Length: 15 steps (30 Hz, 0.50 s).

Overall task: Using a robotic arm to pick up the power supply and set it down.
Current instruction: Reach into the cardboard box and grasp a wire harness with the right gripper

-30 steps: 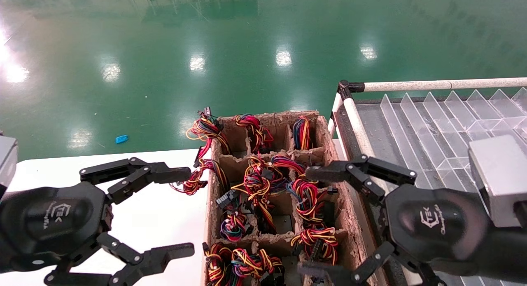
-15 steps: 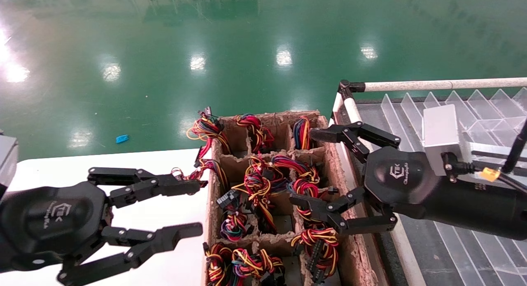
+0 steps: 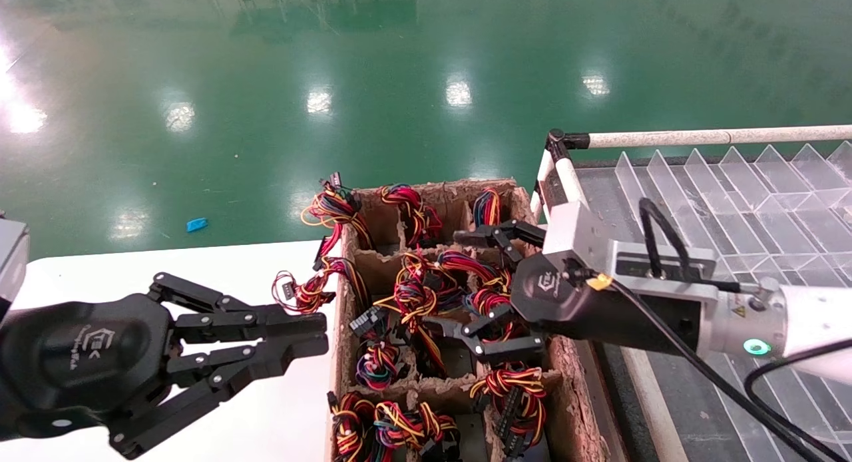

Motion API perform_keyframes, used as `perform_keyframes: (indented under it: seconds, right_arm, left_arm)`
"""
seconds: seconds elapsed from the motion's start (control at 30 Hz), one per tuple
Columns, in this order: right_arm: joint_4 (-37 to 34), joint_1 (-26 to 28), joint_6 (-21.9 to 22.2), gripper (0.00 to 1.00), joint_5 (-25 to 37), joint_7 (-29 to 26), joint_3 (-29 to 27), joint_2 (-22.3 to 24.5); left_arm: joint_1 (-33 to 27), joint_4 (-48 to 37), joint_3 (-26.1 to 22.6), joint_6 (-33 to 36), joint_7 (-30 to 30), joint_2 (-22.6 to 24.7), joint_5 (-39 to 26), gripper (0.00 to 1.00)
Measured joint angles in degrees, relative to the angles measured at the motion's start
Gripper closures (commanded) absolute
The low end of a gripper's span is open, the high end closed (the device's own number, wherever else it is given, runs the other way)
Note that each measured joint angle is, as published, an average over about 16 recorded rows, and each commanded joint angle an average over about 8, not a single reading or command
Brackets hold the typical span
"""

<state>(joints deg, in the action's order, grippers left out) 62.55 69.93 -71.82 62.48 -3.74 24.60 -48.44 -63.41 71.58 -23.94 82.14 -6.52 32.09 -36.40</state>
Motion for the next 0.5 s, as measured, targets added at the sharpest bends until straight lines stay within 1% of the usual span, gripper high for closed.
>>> perform_keyframes:
  seconds: [0.03, 0.1, 0.13, 0.27, 0.3, 0.33, 0.37, 0.4, 0.5]
  right_arm:
    - [-0.5, 0.2, -0.1, 0.20, 0.2, 0.2, 0.2, -0.3]
    - [-1.3, 0.4, -0.3, 0.32, 0.5, 0.5, 0.5, -0.9]
    - [-1.7, 0.5, -0.4, 0.40, 0.7, 0.6, 0.7, -1.2]
    - [-3.1, 0.8, -0.8, 0.78, 1.1, 1.2, 1.2, -2.1]
    - [-3.3, 0.9, -1.0, 0.87, 1.2, 1.3, 1.3, -2.3]
    - [-3.6, 0.9, -1.1, 0.93, 1.3, 1.4, 1.5, -2.5]
    - [-3.8, 1.0, -1.2, 0.98, 1.4, 1.5, 1.6, -2.6]
    - [-4.1, 1.0, -1.3, 1.00, 1.5, 1.6, 1.7, -2.8]
    - [-4.6, 1.1, -1.5, 1.00, 1.8, 1.8, 2.1, -3.3]
  left_arm:
    - [0.0, 0.0, 0.0, 0.0, 0.0, 0.0, 0.0, 1.00]
    - [0.0, 0.0, 0.0, 0.0, 0.0, 0.0, 0.0, 1.00]
    - [0.0, 0.0, 0.0, 0.0, 0.0, 0.0, 0.0, 1.00]
    - [0.0, 0.0, 0.0, 0.0, 0.0, 0.0, 0.0, 1.00]
    - [0.0, 0.0, 0.0, 0.0, 0.0, 0.0, 0.0, 1.00]
    - [0.0, 0.0, 0.0, 0.0, 0.0, 0.0, 0.0, 1.00]
    - [0.0, 0.0, 0.0, 0.0, 0.0, 0.0, 0.0, 1.00]
    - [0.0, 0.0, 0.0, 0.0, 0.0, 0.0, 0.0, 1.00]
    - [0.0, 0.0, 0.0, 0.0, 0.0, 0.0, 0.0, 1.00]
